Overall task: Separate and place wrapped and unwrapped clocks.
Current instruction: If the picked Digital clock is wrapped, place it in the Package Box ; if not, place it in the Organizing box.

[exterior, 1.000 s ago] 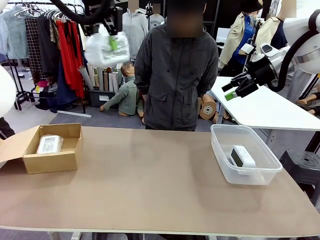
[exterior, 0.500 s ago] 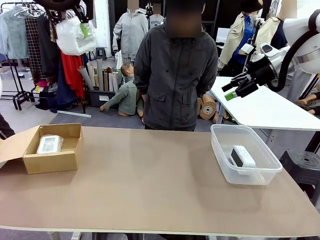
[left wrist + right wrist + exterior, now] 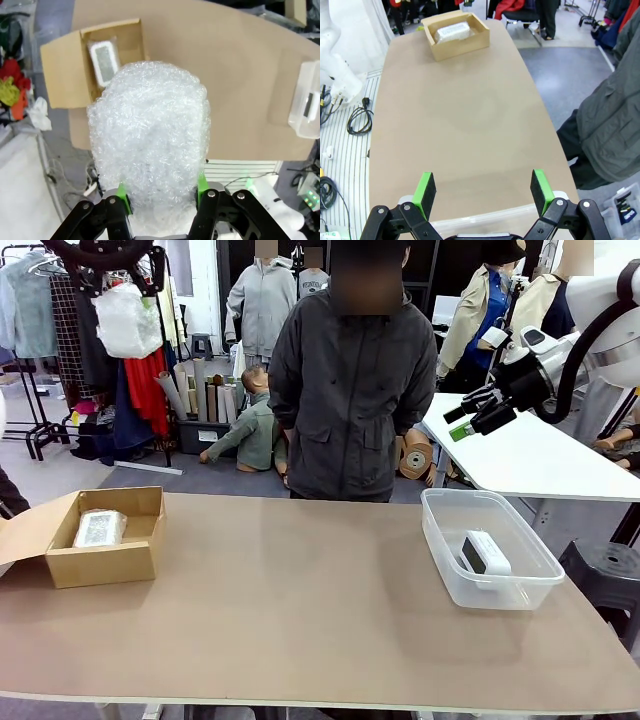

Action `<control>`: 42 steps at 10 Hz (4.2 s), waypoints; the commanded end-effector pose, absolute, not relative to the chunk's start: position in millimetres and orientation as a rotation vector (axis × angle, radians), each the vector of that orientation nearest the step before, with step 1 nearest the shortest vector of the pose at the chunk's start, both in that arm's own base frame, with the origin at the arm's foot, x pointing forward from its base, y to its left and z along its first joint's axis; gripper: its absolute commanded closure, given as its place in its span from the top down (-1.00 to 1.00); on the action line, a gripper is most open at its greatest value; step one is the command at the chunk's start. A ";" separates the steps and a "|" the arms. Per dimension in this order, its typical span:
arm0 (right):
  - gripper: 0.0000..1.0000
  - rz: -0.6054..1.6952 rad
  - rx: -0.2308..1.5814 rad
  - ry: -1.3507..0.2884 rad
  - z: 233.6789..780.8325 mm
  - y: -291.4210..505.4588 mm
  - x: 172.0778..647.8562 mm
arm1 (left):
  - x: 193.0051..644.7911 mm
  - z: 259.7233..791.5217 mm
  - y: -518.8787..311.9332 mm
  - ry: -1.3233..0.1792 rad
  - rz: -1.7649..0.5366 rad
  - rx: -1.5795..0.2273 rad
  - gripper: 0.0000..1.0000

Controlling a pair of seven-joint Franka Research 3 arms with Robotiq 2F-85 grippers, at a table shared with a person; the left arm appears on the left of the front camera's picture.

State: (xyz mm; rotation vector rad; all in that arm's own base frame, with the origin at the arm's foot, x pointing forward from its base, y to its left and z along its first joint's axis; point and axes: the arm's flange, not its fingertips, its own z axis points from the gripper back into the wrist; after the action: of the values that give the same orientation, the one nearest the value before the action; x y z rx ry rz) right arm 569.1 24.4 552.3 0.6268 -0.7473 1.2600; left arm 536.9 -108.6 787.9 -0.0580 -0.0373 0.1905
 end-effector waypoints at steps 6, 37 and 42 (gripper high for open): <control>1.00 1.266 0.625 -0.750 553.9 24.4 568.9 | 537.2 792.0 -109.5 -0.061 0.151 -0.068 -1.00; 1.00 1.266 0.625 -0.750 553.9 24.4 568.9 | 554.3 512.3 -16.7 -0.105 0.194 -0.074 -1.00; 1.00 1.266 0.625 -0.750 553.9 24.4 568.9 | 549.8 443.1 -11.4 -0.111 0.097 -0.098 -1.00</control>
State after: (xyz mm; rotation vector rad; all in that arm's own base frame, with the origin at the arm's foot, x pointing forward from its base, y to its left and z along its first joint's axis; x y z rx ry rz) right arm 569.1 24.4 552.3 0.6268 -0.7470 1.2603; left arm 553.5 -17.0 449.4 -0.0646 -0.0806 0.1157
